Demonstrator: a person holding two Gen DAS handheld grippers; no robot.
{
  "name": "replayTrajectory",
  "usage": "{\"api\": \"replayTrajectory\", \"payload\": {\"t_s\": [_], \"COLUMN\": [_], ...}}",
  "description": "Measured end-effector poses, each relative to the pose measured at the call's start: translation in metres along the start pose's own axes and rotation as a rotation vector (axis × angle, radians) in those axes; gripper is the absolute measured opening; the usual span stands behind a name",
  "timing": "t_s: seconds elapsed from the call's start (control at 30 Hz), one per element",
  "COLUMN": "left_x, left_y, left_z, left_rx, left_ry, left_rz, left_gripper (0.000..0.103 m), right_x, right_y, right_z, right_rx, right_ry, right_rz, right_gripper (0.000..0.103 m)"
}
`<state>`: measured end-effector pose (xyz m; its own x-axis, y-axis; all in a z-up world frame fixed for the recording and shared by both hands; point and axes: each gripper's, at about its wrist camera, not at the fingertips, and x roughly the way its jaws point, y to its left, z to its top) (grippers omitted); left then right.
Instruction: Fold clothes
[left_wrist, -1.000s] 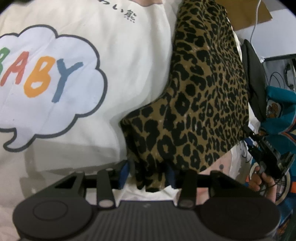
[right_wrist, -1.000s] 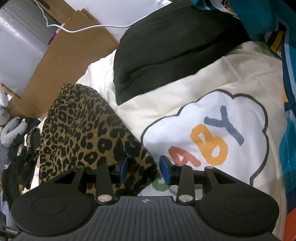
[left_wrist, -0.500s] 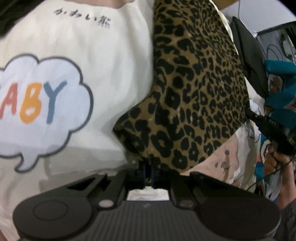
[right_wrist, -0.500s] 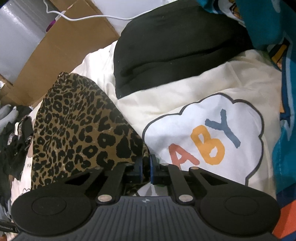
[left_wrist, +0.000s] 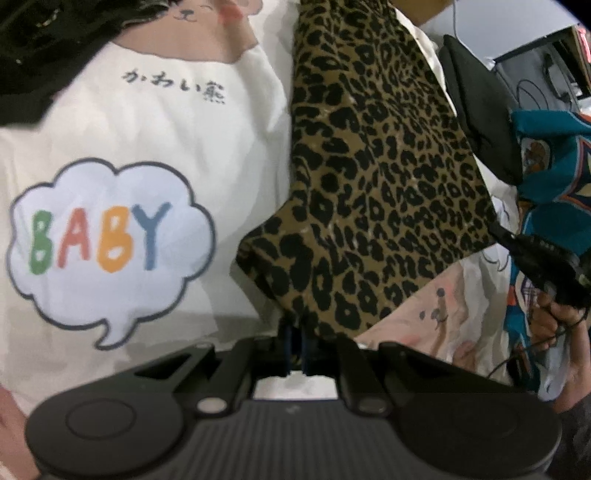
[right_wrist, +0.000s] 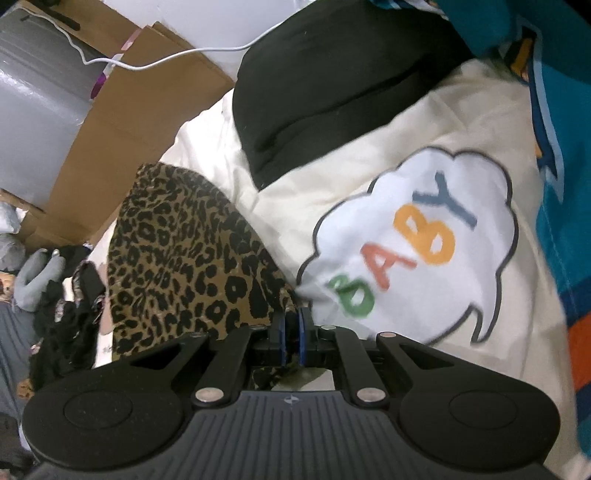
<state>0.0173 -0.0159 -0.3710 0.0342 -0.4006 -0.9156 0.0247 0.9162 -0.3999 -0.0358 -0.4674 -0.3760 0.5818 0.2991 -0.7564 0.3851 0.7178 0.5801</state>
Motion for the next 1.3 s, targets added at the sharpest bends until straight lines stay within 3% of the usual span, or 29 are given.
{"api": "replayTrajectory", "payload": {"t_s": [0.43, 0.83, 1.0, 1.07, 1.2, 1.3], "left_x": [-0.042, -0.074, -0.079, -0.075, -0.068, -0.061], "left_y": [0.020, 0.037, 0.045, 0.039, 0.060, 0.071], "left_z": [0.037, 0.058, 0.067, 0.066, 0.050, 0.033], "left_rx": [0.105, 0.181, 0.213, 0.288, 0.184, 0.206], "left_ry": [0.023, 0.054, 0.059, 0.039, -0.047, -0.039], "left_rz": [0.127, 0.149, 0.117, 0.102, 0.053, 0.023], "left_gripper": [0.004, 0.005, 0.005, 0.005, 0.005, 0.005], "right_x": [0.001, 0.005, 0.015, 0.018, 0.024, 0.029], "right_y": [0.014, 0.033, 0.025, 0.026, 0.029, 0.033], "right_z": [-0.048, -0.069, -0.072, -0.073, -0.073, -0.074], "right_rx": [0.072, 0.064, 0.072, 0.057, 0.024, -0.007], "right_ry": [0.133, 0.238, 0.257, 0.261, 0.275, 0.292], "right_rz": [0.096, 0.144, 0.100, 0.080, 0.046, 0.012], "right_gripper": [0.004, 0.004, 0.004, 0.004, 0.004, 0.004]}}
